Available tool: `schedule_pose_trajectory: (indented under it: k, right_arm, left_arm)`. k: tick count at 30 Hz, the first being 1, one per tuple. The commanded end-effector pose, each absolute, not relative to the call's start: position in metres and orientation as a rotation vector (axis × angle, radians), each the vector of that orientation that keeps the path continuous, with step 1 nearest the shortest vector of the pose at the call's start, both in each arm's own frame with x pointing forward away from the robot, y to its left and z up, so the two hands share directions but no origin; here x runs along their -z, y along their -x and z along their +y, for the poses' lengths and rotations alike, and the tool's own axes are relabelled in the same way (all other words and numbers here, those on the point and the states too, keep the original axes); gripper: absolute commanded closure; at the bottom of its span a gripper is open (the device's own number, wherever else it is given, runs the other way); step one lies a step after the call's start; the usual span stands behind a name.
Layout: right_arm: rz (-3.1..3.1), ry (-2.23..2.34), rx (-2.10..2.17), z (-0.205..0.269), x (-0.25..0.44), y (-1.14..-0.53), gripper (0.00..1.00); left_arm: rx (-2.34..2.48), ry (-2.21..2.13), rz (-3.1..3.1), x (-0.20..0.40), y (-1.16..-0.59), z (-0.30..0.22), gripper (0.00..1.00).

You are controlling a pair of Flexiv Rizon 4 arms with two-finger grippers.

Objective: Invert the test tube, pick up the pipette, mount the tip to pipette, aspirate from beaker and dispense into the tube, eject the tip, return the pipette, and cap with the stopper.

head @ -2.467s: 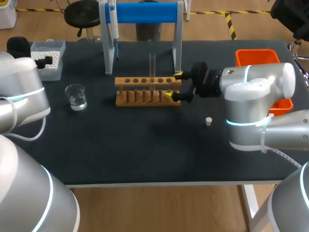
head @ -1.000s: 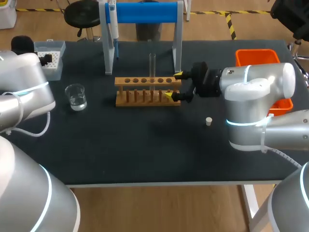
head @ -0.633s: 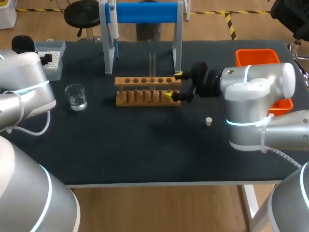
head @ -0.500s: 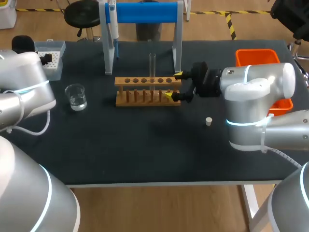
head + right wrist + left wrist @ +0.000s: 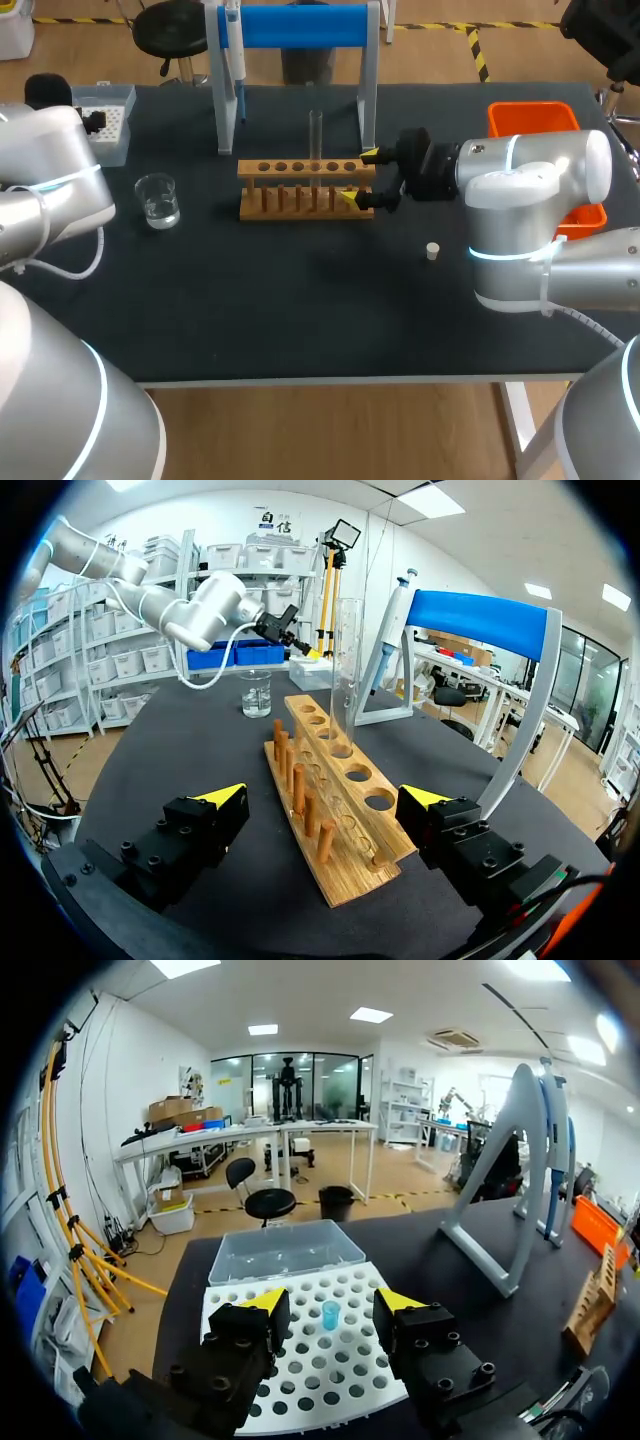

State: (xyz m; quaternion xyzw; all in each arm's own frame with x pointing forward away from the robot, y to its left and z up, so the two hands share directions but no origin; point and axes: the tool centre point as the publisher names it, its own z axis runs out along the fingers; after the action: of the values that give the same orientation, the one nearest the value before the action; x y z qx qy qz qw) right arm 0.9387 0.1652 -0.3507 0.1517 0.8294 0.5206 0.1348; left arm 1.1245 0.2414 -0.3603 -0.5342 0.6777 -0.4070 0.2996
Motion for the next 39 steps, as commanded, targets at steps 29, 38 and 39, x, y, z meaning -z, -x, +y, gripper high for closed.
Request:
schedule_pose_trajectory:
  k: [29, 38, 39]
  right_arm:
    - [2.397, -0.441, -1.507, 0.1655, 0.3513, -0.9375, 0.0]
    - [2.397, -0.441, -1.507, 0.1655, 0.3513, -0.9375, 0.0]
    - [2.397, -0.441, -1.507, 0.1655, 0.3513, -0.9375, 0.0]
  left_arm:
    - [1.087, 1.425, 1.815, 0.3665, -1.1362, 0.2455, 0.52]
    - [1.087, 1.425, 1.818, 0.3677, -1.1377, 0.2463, 0.53]
    - [1.087, 1.426, 1.818, 0.3678, -1.1378, 0.2464, 0.53]
